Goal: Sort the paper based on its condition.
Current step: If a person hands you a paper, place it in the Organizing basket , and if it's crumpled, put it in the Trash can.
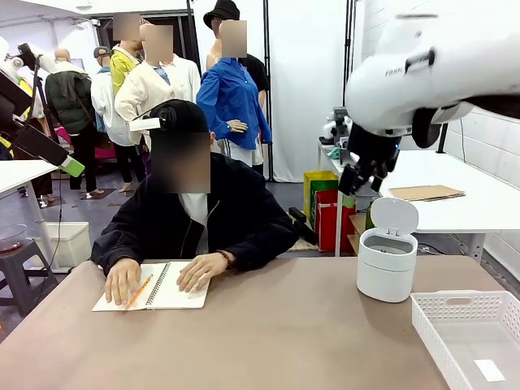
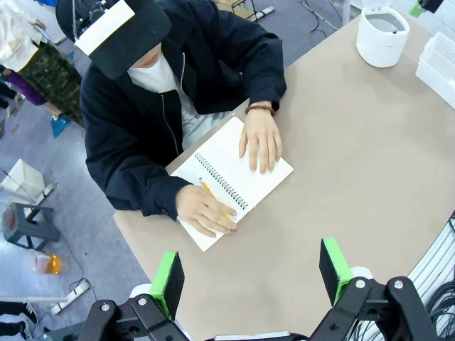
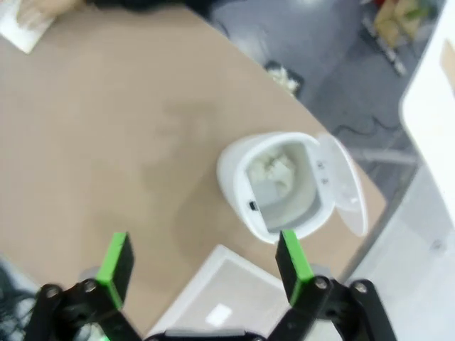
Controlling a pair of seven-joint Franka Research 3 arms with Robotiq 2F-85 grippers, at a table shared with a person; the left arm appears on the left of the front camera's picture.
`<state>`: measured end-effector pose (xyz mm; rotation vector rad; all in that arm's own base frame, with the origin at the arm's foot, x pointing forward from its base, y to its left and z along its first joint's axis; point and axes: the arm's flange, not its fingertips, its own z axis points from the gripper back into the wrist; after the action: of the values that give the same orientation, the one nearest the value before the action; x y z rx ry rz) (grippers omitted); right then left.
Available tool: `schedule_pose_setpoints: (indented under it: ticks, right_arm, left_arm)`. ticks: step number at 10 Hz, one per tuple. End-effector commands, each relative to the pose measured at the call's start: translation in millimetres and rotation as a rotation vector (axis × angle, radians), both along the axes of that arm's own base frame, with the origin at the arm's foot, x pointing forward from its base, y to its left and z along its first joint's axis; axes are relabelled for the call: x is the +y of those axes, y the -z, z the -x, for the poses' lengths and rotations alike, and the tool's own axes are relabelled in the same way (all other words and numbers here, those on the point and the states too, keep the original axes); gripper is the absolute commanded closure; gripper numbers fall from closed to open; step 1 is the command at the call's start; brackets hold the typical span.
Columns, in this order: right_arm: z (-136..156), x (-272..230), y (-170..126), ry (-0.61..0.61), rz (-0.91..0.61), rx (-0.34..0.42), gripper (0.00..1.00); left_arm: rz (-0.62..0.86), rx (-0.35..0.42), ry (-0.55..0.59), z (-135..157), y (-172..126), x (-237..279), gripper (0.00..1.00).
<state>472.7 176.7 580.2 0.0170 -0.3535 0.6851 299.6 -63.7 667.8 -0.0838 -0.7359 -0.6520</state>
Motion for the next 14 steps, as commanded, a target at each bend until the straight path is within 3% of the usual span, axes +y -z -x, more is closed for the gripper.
schedule_pose_setpoints:
  ticks: [1,5,9,14]
  right_arm:
    - [13.7,-2.7,-13.0,-0.072,-0.116,-0.099,0.0]
    - [27.2,19.9,-53.9,-0.242,-0.311,-0.24,0.0]
    - [28.3,30.6,-64.6,-0.383,-0.439,-0.181,0.0]
    - [57.0,55.7,-68.6,-0.419,-0.376,-0.181,0.0]
  left_arm:
    - [0.004,0.003,0.001,0.2,-0.7,0.6,0.0]
    - [0.004,0.003,0.001,0.2,-0.7,0.6,0.0]
    - [0.004,0.003,0.001,0.2,-0.7,0.6,0.0]
    - [0.004,0.003,0.001,0.2,-0.7,0.6,0.0]
